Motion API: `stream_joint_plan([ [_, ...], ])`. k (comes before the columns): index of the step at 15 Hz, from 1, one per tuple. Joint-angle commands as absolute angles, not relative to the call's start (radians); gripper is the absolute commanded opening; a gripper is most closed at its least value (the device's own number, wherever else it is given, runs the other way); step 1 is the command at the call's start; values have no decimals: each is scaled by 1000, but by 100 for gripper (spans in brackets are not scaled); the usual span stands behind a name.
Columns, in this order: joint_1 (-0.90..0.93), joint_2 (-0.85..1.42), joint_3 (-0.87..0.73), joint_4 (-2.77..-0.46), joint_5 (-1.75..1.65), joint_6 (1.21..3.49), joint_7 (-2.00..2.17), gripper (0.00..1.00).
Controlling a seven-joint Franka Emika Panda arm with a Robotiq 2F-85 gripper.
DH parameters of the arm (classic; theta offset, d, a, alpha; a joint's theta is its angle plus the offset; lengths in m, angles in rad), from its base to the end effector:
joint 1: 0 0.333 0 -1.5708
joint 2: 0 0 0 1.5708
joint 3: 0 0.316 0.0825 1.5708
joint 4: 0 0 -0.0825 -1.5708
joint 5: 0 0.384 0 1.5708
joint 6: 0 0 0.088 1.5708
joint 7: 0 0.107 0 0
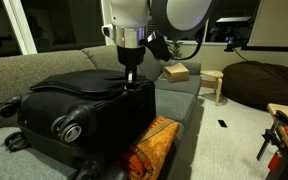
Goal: Close the zipper
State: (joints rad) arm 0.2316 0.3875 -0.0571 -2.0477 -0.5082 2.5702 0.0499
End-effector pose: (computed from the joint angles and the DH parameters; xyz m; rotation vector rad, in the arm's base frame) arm 0.5971 0.1143 0.2605 2.7232 0.7578 0.2332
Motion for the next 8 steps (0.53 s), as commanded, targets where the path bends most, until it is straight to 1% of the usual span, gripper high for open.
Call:
stream_joint_plan([
  [1,264,361,-34,-2047,-534,2537,96,6],
  [8,276,363,-14,-2021,-548,2500,98,6],
])
